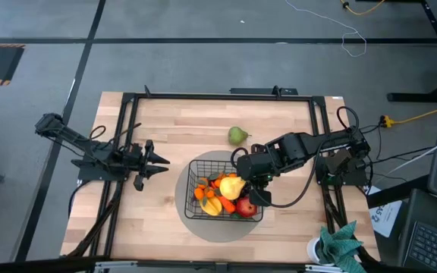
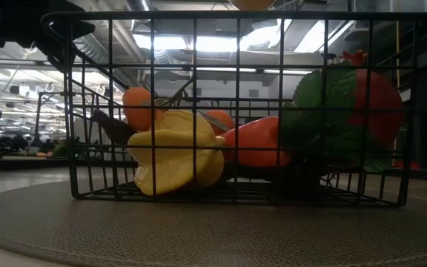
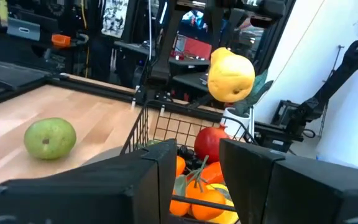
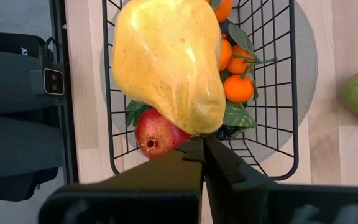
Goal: Build produce basket
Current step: Put the yellow pear into the wire basket
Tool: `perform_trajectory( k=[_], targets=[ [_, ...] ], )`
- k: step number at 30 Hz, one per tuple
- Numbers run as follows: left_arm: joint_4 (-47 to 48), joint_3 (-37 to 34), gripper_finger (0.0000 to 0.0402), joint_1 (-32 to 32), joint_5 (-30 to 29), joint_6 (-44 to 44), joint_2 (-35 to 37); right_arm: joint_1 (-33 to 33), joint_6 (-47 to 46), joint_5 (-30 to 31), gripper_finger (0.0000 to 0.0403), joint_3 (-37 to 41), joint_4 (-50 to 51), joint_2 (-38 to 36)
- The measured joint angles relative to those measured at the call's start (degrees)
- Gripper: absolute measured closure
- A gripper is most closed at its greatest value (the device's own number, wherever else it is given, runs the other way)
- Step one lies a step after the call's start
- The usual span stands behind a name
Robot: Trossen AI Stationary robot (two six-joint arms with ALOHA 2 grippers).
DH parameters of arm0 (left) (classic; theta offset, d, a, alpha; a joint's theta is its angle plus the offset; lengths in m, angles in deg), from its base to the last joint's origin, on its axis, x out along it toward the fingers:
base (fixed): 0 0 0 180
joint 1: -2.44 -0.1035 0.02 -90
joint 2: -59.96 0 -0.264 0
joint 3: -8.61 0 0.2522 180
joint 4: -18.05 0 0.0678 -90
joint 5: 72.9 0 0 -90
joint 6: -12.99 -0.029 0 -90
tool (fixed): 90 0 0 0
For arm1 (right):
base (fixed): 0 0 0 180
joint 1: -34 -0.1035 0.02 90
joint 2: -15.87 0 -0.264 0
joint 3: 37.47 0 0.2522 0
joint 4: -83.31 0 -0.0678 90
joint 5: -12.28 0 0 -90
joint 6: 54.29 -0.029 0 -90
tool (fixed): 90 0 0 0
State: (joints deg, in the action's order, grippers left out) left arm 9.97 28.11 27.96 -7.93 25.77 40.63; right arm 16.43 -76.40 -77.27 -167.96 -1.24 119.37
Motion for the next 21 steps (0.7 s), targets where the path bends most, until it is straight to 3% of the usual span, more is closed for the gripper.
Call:
perform_trajectory(
  k=[7,15,21],
  targets=[
    [3.0,0.0,0.0292,-0.4,-5.7,-1.4,2.9,0.0,0.3,0.0,0.0403,0.0,0.0,0.0],
    [9.2,0.0,0.0292,-3.1,-6.0,-0.1,3.1,0.0,0.5,0.0,0.0403,0.0,0.0,0.0],
    [8.7,0.0,0.0292,-6.5,-6.0,-0.5,7.7,0.0,1.6,0.0,0.0403,0.0,0.0,0.0]
  ],
)
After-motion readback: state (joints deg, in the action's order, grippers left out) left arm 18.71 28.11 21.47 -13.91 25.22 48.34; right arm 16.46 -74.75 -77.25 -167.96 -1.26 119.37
